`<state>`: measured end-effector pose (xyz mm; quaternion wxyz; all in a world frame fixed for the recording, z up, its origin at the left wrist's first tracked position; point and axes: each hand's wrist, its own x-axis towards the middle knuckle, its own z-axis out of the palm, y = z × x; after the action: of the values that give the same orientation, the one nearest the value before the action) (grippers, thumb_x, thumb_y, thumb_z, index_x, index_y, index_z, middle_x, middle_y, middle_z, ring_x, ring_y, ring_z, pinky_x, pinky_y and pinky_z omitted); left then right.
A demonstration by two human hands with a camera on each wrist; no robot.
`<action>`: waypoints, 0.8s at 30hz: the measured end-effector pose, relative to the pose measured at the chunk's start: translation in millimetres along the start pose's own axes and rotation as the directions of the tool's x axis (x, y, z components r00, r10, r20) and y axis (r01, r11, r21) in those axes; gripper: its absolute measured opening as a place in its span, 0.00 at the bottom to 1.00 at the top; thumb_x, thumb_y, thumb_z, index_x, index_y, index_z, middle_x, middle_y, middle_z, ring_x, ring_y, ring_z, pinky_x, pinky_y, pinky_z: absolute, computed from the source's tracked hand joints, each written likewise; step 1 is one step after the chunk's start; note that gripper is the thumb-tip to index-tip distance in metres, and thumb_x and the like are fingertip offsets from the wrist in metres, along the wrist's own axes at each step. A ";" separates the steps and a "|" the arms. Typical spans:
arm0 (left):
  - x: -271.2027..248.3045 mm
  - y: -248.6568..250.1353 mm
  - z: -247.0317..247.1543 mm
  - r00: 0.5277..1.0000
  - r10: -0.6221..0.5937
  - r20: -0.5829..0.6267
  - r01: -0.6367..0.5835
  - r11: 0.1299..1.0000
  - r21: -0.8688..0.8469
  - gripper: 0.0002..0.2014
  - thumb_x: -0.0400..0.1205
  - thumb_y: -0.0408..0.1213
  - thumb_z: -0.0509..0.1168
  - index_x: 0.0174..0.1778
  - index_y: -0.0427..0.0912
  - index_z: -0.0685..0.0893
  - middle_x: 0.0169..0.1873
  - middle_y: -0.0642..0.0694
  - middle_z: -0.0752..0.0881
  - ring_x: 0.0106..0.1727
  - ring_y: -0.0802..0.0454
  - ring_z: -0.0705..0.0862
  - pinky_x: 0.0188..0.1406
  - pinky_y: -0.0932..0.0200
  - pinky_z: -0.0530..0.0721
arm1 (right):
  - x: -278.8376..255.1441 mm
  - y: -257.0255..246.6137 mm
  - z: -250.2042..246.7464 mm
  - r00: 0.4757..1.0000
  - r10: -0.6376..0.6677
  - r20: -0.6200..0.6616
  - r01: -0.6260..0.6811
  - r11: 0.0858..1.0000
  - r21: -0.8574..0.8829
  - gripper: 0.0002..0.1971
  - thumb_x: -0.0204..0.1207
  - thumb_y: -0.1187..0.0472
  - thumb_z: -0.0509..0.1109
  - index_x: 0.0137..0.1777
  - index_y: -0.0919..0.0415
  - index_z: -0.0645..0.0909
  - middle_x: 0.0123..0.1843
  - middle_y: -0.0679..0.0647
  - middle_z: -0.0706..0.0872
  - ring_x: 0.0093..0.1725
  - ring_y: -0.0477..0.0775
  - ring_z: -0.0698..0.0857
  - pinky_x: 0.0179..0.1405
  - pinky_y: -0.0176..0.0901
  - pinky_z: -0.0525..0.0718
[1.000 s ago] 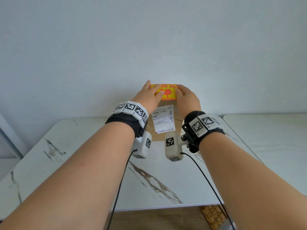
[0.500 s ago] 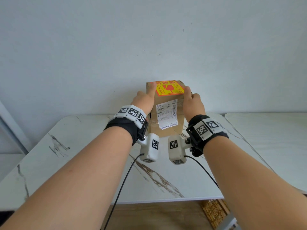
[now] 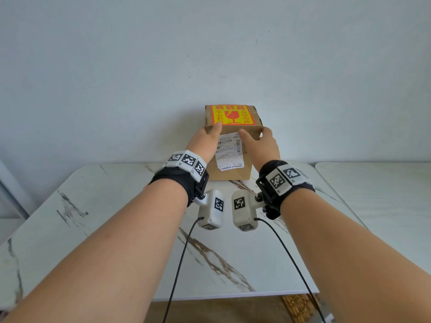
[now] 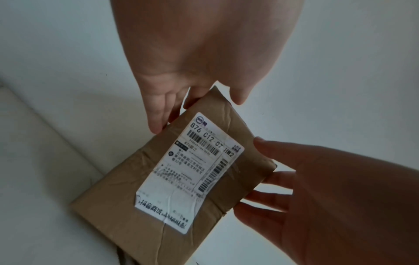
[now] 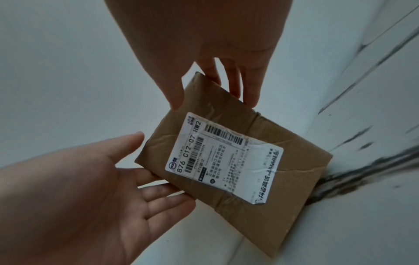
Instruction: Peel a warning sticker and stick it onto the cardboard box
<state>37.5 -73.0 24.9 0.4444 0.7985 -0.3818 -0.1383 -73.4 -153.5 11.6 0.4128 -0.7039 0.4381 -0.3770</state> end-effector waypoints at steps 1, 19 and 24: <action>3.6 -1.0 1.7 1.000 -0.005 -0.004 0.005 1.000 -0.020 0.26 0.86 0.58 0.47 0.60 0.42 0.80 0.38 0.48 0.82 0.40 0.46 0.82 0.34 0.59 0.72 | 3.5 0.2 1.1 1.000 -0.009 0.011 0.009 1.000 -0.008 0.30 0.77 0.44 0.68 0.75 0.58 0.69 0.69 0.56 0.80 0.64 0.58 0.83 0.55 0.46 0.81; 27.8 -18.2 10.8 0.996 -0.089 -0.032 0.087 0.995 -0.056 0.29 0.88 0.46 0.53 0.83 0.40 0.54 0.73 0.38 0.77 0.64 0.39 0.84 0.47 0.56 0.77 | 20.6 7.8 16.3 0.991 -0.039 0.125 0.040 0.999 -0.003 0.23 0.74 0.55 0.71 0.67 0.56 0.70 0.62 0.57 0.85 0.56 0.61 0.87 0.49 0.50 0.86; 15.6 -19.3 -0.2 0.992 -0.121 -0.041 0.123 0.990 0.074 0.33 0.88 0.50 0.50 0.85 0.39 0.49 0.80 0.37 0.68 0.75 0.37 0.75 0.63 0.49 0.76 | 11.9 3.3 8.9 0.994 -0.017 0.105 0.023 0.998 -0.056 0.30 0.77 0.56 0.69 0.77 0.57 0.63 0.71 0.60 0.79 0.63 0.63 0.84 0.48 0.46 0.78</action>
<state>57.4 -78.4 11.1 0.4110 0.8392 -0.3291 -0.1360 -62.5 -163.2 7.3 0.4111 -0.7386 0.4194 -0.3311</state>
